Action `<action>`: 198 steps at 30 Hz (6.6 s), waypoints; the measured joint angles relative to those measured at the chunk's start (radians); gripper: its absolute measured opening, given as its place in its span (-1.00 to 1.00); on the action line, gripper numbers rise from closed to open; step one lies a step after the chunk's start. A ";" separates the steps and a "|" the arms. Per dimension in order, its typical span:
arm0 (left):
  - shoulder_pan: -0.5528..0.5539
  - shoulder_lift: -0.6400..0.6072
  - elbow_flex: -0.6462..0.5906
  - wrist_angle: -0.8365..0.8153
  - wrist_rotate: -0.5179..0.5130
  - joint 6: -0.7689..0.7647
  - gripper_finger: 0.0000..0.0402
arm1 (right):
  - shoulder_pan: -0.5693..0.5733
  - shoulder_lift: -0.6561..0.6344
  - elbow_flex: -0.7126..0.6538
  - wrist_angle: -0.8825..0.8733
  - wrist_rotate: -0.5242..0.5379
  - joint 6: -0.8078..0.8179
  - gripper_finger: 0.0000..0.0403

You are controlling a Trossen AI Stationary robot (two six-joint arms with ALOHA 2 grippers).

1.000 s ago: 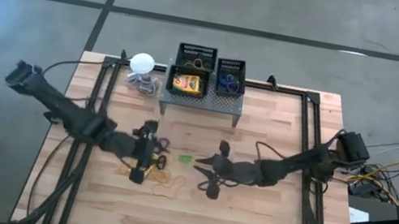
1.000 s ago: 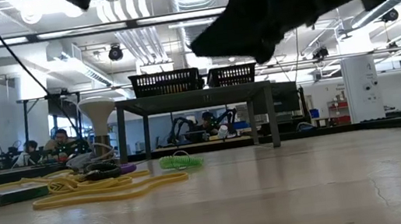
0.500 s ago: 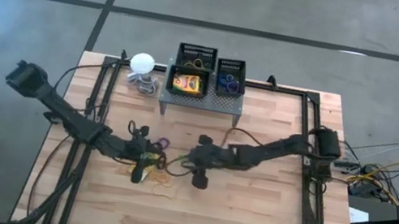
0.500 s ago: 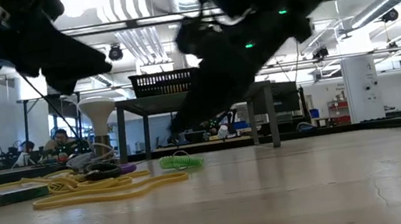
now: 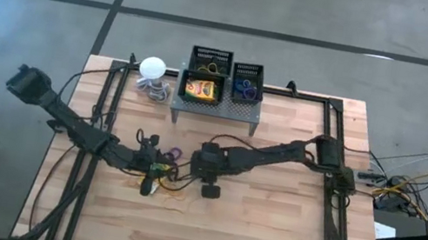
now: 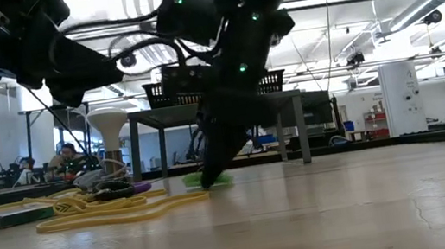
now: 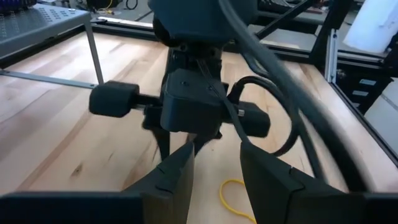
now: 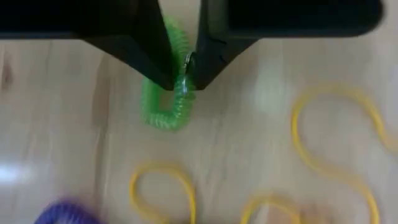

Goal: Pick & Place Office Desk Supplies
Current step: Put the green spring keychain into the right black bin on the shelf, then put the top black spring keychain into the right black bin on the shelf, then put the yellow rubber band into the top left black bin

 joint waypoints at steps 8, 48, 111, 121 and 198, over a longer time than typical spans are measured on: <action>0.000 0.000 0.000 -0.005 0.000 -0.001 -0.33 | 0.004 -0.143 0.013 -0.092 -0.059 -0.001 -0.89; 0.008 -0.001 0.000 -0.002 -0.042 -0.005 -0.33 | -0.760 -0.381 0.096 -0.208 -0.142 0.239 -0.25; -0.249 -0.014 0.020 -0.796 -0.195 -1.134 -0.38 | -0.065 0.262 0.310 0.250 0.040 0.423 -0.34; -0.249 -0.014 0.019 -0.783 -0.232 -1.115 -0.38 | -0.055 0.194 0.320 0.123 0.041 0.403 -0.88; -0.333 -0.013 0.372 -1.328 0.096 -1.214 -0.38 | 0.077 -0.676 -0.447 0.323 0.194 0.173 -0.31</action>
